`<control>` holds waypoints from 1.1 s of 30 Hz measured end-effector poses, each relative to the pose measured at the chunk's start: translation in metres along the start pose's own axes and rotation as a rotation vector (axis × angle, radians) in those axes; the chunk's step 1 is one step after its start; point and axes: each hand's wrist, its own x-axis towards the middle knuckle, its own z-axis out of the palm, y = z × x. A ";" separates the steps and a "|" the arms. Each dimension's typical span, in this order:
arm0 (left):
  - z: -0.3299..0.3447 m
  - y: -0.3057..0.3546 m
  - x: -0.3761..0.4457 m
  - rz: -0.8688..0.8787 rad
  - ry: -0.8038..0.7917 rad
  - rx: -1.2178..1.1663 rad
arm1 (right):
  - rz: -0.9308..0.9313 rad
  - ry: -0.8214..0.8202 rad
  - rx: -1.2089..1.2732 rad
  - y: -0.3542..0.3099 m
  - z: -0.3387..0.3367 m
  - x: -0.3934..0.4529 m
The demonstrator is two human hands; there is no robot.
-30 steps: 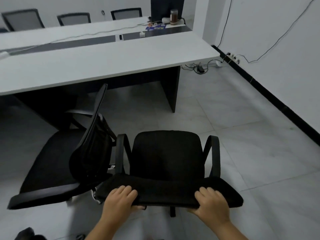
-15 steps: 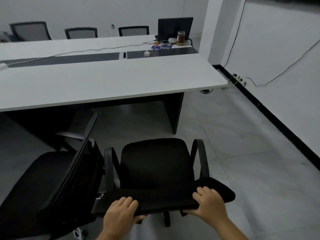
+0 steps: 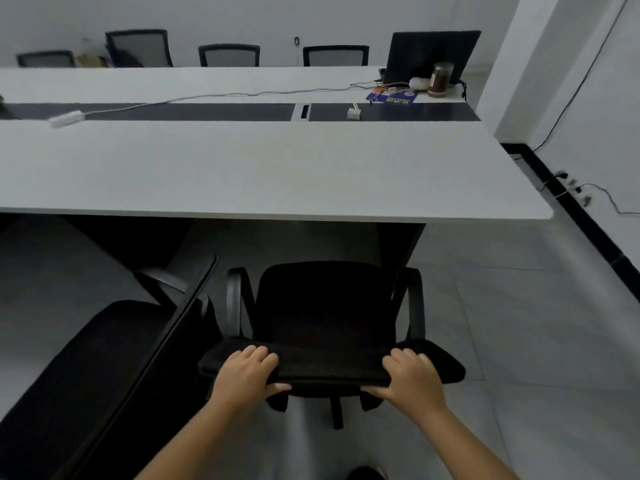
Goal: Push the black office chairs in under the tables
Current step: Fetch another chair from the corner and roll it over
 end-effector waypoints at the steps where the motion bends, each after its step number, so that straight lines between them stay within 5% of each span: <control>1: 0.001 -0.003 0.010 -0.023 0.005 0.002 | -0.009 0.001 0.000 0.006 0.004 0.013; 10: 0.024 -0.019 0.079 -0.145 0.214 0.005 | -0.085 0.017 0.013 0.054 0.028 0.097; 22: 0.051 -0.085 0.159 -0.036 0.259 -0.001 | -0.029 0.089 0.017 0.062 0.061 0.167; 33: 0.072 -0.151 0.251 0.076 0.136 0.016 | 0.104 0.039 -0.057 0.070 0.080 0.251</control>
